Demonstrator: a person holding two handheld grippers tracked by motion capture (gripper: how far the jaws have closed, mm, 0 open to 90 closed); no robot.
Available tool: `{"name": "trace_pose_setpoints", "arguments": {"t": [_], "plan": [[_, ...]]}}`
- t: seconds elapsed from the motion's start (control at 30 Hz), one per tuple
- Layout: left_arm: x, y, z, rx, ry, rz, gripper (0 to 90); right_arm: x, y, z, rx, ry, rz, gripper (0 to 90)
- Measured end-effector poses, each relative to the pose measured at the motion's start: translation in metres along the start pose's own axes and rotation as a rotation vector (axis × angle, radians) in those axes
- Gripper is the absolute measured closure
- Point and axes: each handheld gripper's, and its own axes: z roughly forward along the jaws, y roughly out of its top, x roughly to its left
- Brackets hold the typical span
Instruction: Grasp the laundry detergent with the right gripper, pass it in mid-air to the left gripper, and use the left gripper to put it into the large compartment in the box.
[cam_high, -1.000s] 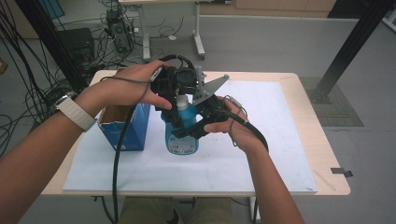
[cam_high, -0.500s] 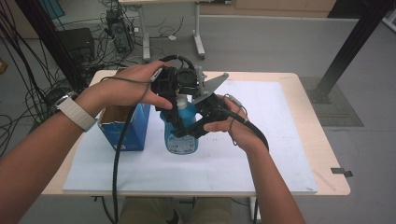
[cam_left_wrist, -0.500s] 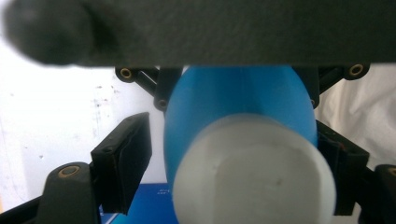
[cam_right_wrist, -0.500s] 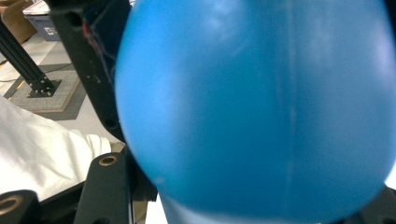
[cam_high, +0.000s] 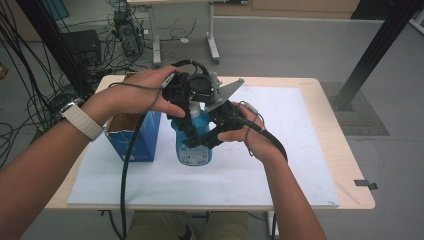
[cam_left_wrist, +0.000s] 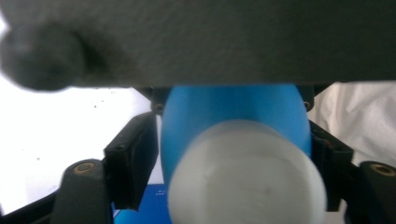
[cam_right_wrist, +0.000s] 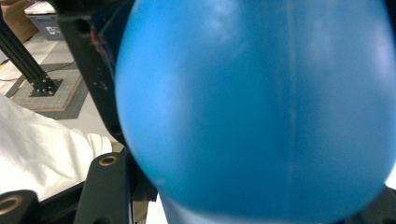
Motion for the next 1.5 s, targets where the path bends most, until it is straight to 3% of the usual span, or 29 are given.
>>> {"name": "trace_pose_setpoints", "arguments": {"t": [0.23,1.5], "plan": [[-0.0008,0.0001,0.0002,0.0,-0.012,0.008,36.7,-0.0005,-0.0006,0.0005,0.002,-0.001,-0.003,42.1],[-0.0013,-0.0013,0.0015,-0.001,-0.015,-0.005,37.4,-0.0006,-0.0015,0.0022,0.004,0.004,-0.012,42.4]]}}
